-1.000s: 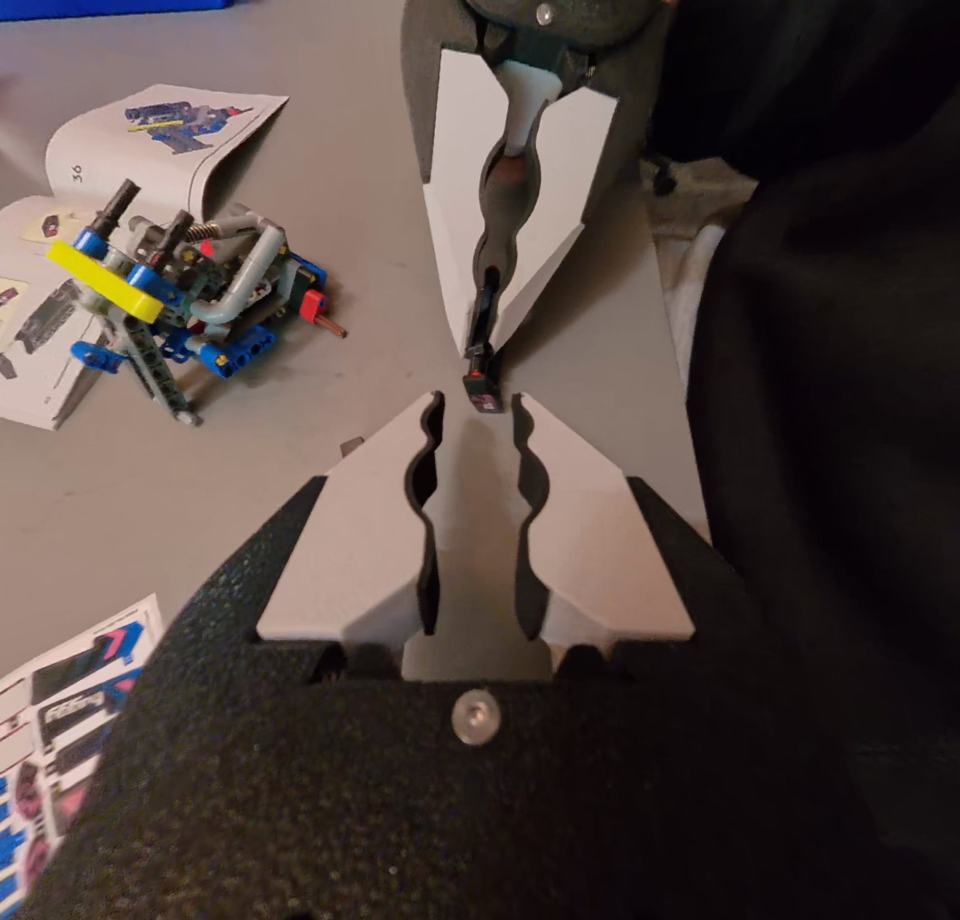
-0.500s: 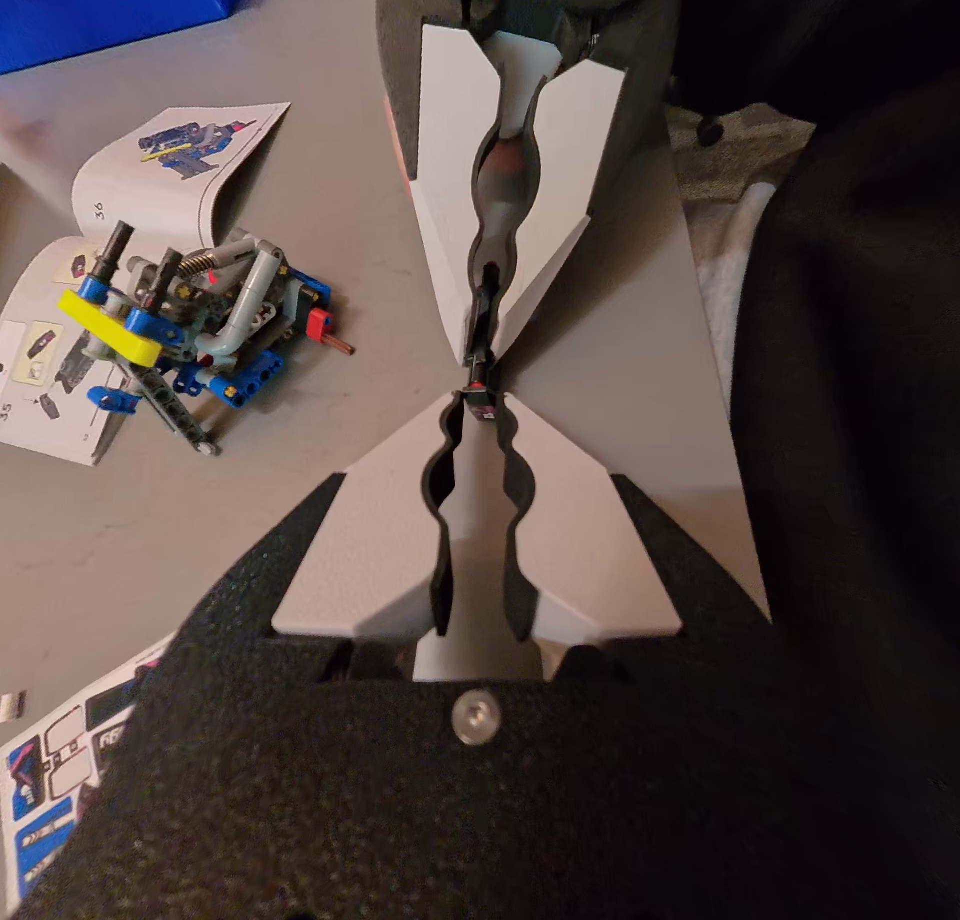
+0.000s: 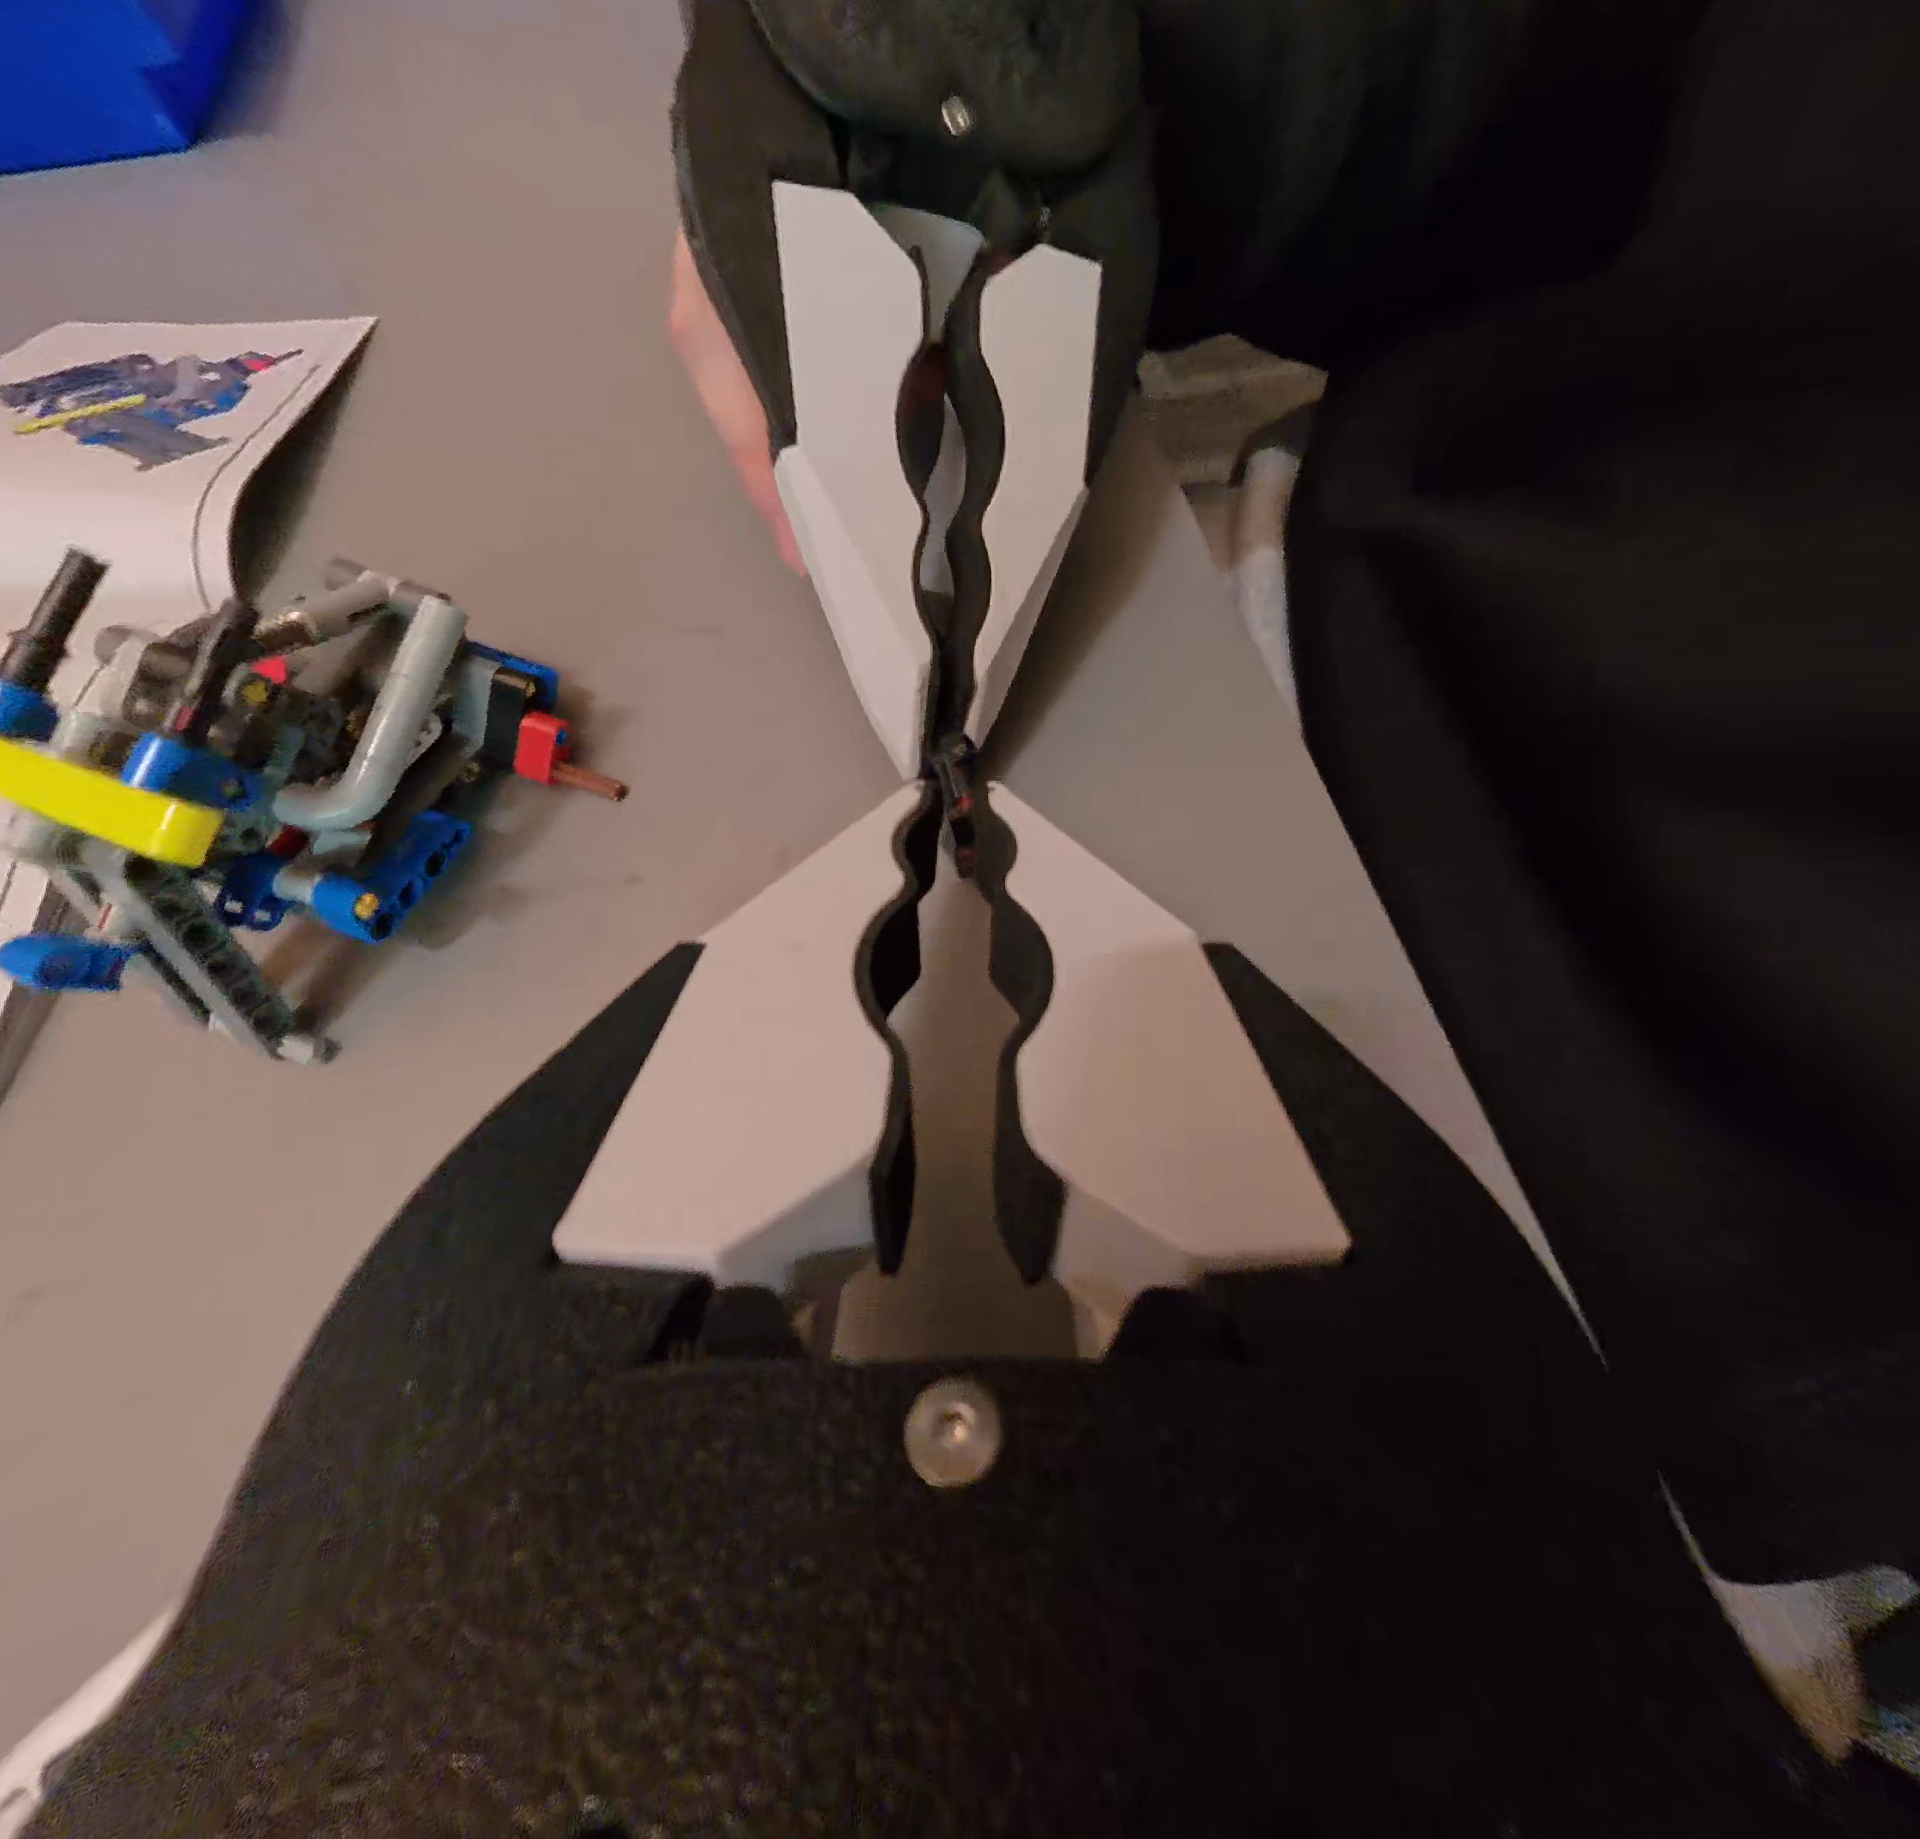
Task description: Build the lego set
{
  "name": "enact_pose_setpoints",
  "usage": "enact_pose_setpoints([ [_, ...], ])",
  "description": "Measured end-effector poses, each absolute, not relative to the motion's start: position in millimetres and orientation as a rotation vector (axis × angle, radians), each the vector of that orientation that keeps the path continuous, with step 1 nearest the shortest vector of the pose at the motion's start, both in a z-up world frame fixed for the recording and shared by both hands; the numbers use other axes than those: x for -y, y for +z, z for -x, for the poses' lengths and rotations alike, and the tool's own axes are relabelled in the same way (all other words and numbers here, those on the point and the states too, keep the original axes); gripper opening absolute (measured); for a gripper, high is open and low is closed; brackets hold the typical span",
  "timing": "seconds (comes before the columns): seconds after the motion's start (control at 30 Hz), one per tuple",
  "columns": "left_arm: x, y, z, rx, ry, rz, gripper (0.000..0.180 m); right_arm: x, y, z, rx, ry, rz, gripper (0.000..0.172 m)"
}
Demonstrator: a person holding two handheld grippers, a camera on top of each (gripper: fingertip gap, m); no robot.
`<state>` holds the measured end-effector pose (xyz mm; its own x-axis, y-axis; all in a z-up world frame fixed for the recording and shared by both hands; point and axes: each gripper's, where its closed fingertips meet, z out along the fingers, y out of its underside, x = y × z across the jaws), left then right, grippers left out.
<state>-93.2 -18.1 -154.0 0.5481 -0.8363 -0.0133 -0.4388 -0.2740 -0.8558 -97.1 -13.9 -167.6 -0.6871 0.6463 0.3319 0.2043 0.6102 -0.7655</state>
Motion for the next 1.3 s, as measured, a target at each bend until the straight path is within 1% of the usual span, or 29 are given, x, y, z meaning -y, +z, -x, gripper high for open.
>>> enact_pose_setpoints([
  [0.07, 18, -154, 90, -1.081, -0.579, 1.883, 0.001, 14, -168, 96, 2.240, 0.965, 0.658, 0.001],
  [0.1, 20, -154, 89, -1.103, -0.592, 1.881, 0.003, 14, -168, 96, 2.240, 0.965, 0.656, 0.001],
  [0.2, 26, -155, 91, -1.123, -0.654, 1.901, 0.015, 14, -168, 95, 2.248, 0.975, 0.658, 0.002],
  [0.3, 20, -160, 98, -1.111, -0.570, 1.915, 0.008, 13, -168, 94, 2.261, 0.994, 0.676, 0.002],
  [0.43, 20, -163, 92, -1.129, -0.558, 1.919, 0.005, 13, -168, 94, 2.268, 1.008, 0.695, 0.002],
  [0.63, 19, -161, 90, -1.155, -0.553, 1.898, 0.005, 13, -168, 95, 2.280, 1.023, 0.720, 0.001],
  [0.9, 22, -161, 92, -1.165, -0.674, 1.916, 0.005, 15, -168, 96, 2.281, 1.018, 0.706, 0.001],
  [0.93, 22, -160, 93, -1.171, -0.662, 1.906, 0.005, 15, -169, 96, 2.278, 1.013, 0.703, 0.001],
  [0.97, 21, -160, 95, -1.173, -0.638, 1.892, 0.000, 16, -168, 96, 2.281, 1.018, 0.700, 0.001],
  [1.17, 17, -148, 82, -1.118, -0.676, 1.841, 0.000, 20, -169, 99, 2.286, 1.022, 0.703, 0.002],
  [1.23, 15, -152, 87, -1.154, -0.582, 1.885, 0.000, 23, -169, 102, 2.282, 1.015, 0.708, 0.001],
  [1.3, 4, -142, 106, -1.004, -0.485, 1.942, 0.000, 20, -169, 101, 2.275, 1.012, 0.726, 0.002],
])
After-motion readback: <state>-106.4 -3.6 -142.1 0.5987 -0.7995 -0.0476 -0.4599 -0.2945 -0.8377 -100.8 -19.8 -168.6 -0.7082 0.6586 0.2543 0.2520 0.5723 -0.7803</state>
